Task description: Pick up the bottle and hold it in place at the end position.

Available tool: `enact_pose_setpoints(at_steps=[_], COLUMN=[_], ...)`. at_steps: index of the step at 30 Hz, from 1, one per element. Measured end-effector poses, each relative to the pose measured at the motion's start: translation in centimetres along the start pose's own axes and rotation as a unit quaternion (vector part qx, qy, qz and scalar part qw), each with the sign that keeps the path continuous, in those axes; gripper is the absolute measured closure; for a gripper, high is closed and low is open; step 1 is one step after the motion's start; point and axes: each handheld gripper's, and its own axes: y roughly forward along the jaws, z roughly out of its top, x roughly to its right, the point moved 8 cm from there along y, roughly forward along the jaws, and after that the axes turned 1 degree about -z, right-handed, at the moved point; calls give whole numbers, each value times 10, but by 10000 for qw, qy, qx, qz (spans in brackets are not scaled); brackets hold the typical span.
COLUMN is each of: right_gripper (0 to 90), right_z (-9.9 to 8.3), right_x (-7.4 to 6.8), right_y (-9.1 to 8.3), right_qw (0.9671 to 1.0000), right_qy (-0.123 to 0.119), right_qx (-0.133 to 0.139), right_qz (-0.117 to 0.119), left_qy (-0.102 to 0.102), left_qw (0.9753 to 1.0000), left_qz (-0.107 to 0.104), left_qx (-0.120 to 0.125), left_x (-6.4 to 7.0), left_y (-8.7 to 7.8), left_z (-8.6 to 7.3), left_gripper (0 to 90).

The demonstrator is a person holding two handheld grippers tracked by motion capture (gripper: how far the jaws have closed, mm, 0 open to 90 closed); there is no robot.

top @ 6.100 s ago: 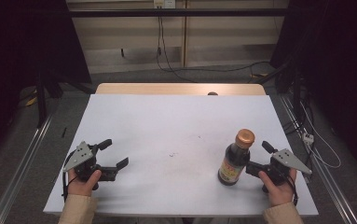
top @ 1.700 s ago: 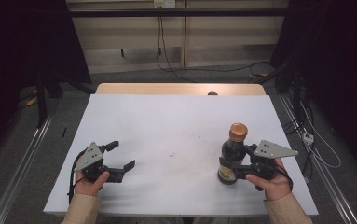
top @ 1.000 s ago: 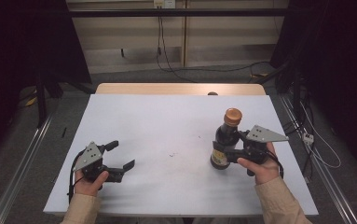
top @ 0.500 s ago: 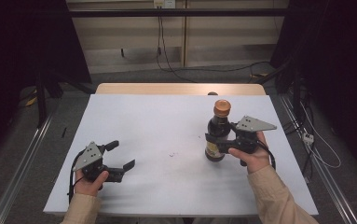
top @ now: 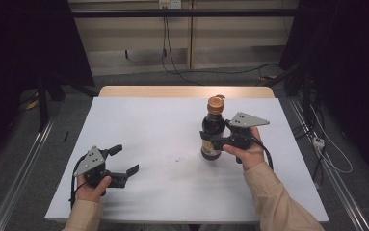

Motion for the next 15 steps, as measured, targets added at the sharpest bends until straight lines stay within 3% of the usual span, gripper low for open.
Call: enact_pose_setpoints(at_steps=[15], right_gripper=[281], right_z=[8], right_x=[-1], right_y=[30], right_qw=[10000], right_qy=[-21], right_qx=[-3], right_qz=[85], left_qy=[15], left_qw=[10000], left_qz=[-3], left_qx=[3], left_x=[0], left_y=[-1], left_z=[0], left_gripper=[49])
